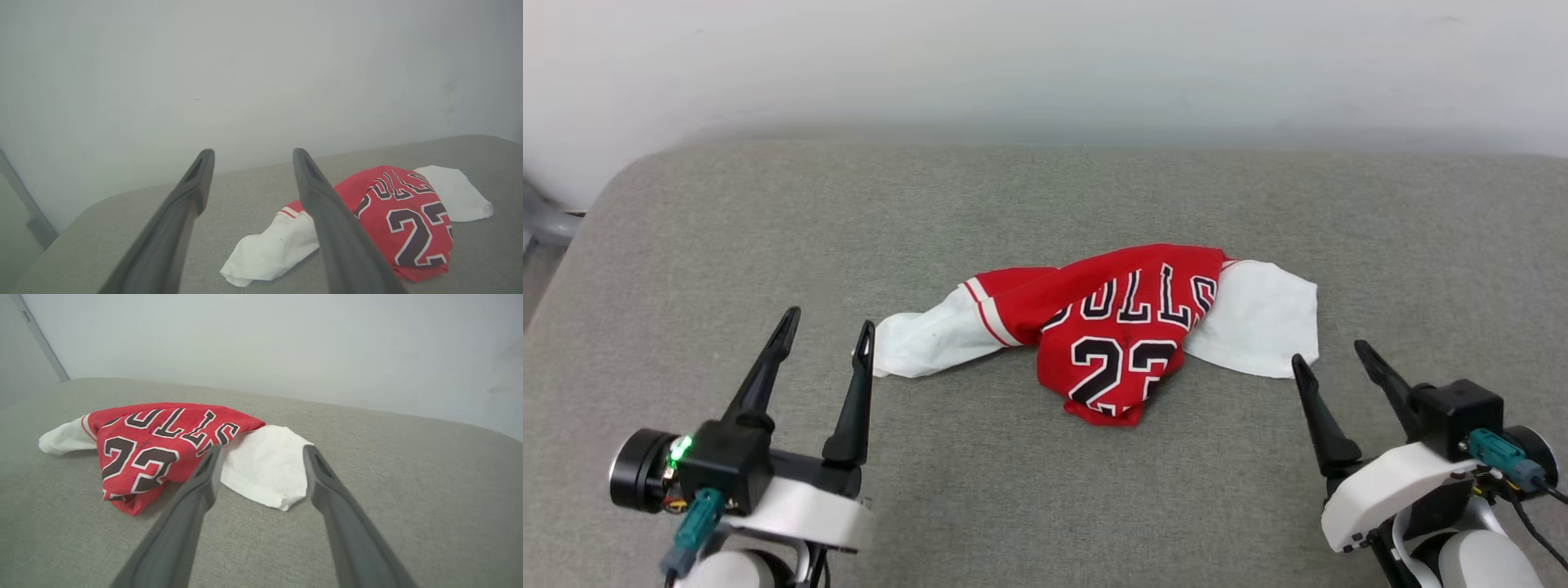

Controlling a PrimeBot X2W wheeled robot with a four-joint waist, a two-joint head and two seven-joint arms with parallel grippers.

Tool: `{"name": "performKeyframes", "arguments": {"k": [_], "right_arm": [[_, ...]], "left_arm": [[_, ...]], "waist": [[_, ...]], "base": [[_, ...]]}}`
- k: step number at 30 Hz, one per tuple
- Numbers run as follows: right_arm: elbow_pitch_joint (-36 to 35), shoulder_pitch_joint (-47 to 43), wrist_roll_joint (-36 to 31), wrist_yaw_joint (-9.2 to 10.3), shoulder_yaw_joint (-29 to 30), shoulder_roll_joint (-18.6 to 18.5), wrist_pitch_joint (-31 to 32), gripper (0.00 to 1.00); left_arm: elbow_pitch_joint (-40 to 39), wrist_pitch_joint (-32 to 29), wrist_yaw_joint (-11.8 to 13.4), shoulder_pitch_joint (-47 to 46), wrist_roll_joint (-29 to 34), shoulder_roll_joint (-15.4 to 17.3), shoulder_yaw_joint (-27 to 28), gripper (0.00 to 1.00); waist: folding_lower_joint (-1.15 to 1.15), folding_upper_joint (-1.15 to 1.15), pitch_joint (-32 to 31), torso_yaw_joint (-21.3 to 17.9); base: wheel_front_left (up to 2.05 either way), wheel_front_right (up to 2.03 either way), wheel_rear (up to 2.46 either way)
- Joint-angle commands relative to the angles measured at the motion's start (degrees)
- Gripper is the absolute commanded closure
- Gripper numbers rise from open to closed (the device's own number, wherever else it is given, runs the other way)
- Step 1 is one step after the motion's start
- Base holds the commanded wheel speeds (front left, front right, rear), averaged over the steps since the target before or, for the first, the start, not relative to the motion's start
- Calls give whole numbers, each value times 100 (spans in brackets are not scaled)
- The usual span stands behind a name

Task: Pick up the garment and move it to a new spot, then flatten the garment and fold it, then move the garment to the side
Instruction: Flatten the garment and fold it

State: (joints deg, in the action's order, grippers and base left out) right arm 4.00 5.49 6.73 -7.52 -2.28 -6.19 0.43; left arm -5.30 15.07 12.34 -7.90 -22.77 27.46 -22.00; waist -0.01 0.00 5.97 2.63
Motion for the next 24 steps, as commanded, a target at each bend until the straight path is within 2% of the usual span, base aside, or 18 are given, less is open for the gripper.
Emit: {"name": "performKeyframes", "arguments": {"k": [1,6,10,15,20,24], "right_arm": [[-59,-74,40,6,-62,-80,71,0],[-179,136,297,6,-670,-481,793,0],[-123,461,632,6,-1351,-880,1707,0],[95,1049,1156,6,-2046,-1142,2774,0],[622,1630,1463,6,-2494,-1183,3291,0],[1177,2032,1505,6,-2738,-1180,3376,0]], "left_arm": [[-69,13,-35,135,137,-51,98,0],[-109,14,-288,414,492,-304,320,0],[-20,14,-495,391,676,-543,416,0],[94,14,-734,342,844,-833,543,0],[214,14,-944,352,992,-1071,694,0],[275,13,-1089,352,1097,-1221,796,0]], "waist": [[1,0,-7,77],[1,0,42,337],[1,0,102,566],[1,0,171,879],[1,0,231,1167],[1,0,283,1383]], "base": [[0,0,0],[0,0,0],[0,0,0],[0,0,0],[0,0,0],[0,0,0]]}}
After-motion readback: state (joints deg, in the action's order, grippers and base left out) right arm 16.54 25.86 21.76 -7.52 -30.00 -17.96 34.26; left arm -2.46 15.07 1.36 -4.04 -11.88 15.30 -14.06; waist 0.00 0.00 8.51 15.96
